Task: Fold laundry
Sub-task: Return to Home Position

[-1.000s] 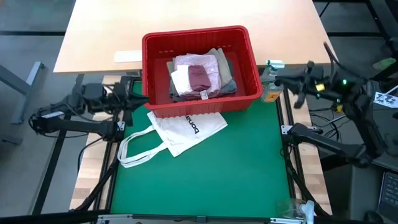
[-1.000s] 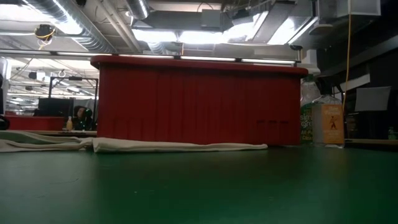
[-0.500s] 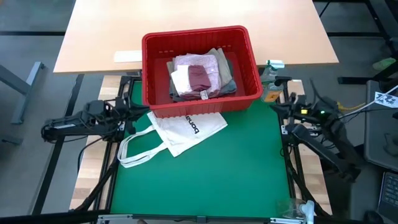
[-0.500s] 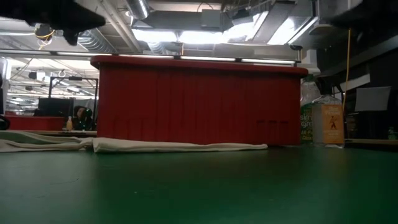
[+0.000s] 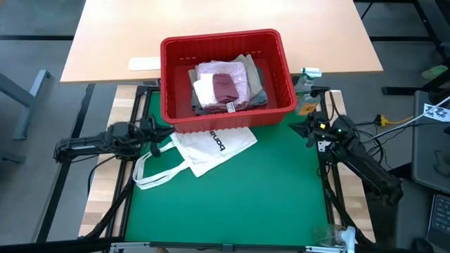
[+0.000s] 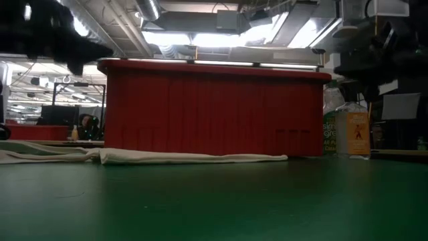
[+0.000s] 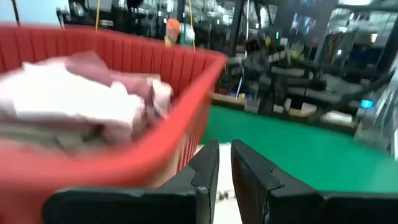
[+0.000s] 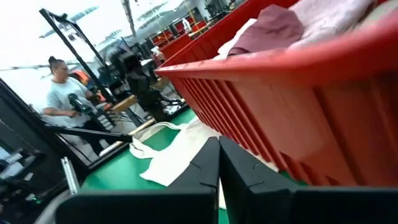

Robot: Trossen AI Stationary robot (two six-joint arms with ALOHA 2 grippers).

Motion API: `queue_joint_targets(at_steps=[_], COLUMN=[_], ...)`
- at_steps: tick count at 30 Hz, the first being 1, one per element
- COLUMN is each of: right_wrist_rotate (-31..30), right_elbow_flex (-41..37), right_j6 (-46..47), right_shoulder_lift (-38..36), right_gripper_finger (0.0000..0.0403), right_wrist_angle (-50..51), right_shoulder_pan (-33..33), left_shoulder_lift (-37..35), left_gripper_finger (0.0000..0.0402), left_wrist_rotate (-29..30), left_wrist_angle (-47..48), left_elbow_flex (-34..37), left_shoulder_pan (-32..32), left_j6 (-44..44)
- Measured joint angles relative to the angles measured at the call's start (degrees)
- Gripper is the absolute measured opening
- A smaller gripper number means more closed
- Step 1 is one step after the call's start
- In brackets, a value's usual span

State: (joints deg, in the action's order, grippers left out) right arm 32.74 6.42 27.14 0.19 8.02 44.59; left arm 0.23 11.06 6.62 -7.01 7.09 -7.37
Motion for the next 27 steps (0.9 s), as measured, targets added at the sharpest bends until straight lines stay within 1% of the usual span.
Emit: queue_joint_targets(at_steps=[5, 10, 14, 18, 22, 27], right_wrist_rotate=[1.5, 2.3, -0.6, -7.8, -18.5, -32.0], right_elbow_flex=[-3.8, -3.9, -4.7, -5.9, -6.0, -6.0], right_j6=[2.3, 1.6, 1.1, -2.0, -4.9, -5.7], right_shoulder_lift=[0.0, 0.0, 0.0, 0.0, 0.1, 2.7], right_gripper_finger=[0.0005, 0.0005, 0.0005, 0.0005, 0.0005, 0.0005], right_wrist_angle=[-6.2, -7.1, -9.5, -12.3, -11.5, -9.2], right_shoulder_pan=[0.0, -0.6, -5.9, -14.2, -22.6, -32.8], left_shoulder_lift=[-0.1, 0.3, 0.4, 0.5, 0.5, 0.5], left_gripper_finger=[0.0039, 0.0039, 0.0039, 0.0039, 0.0039, 0.0039], left_wrist_rotate=[-0.1, -0.3, 0.0, 0.0, 0.0, 0.0], left_wrist_angle=[-9.0, -9.3, -9.2, -9.2, -9.2, -9.2], left_elbow_flex=[6.6, 6.6, 6.6, 6.6, 6.6, 6.6], left_shoulder_pan=[0.0, 0.0, 0.0, 0.0, 0.0, 0.0], left_j6=[-0.2, 0.3, 0.5, 0.5, 0.4, 0.5])
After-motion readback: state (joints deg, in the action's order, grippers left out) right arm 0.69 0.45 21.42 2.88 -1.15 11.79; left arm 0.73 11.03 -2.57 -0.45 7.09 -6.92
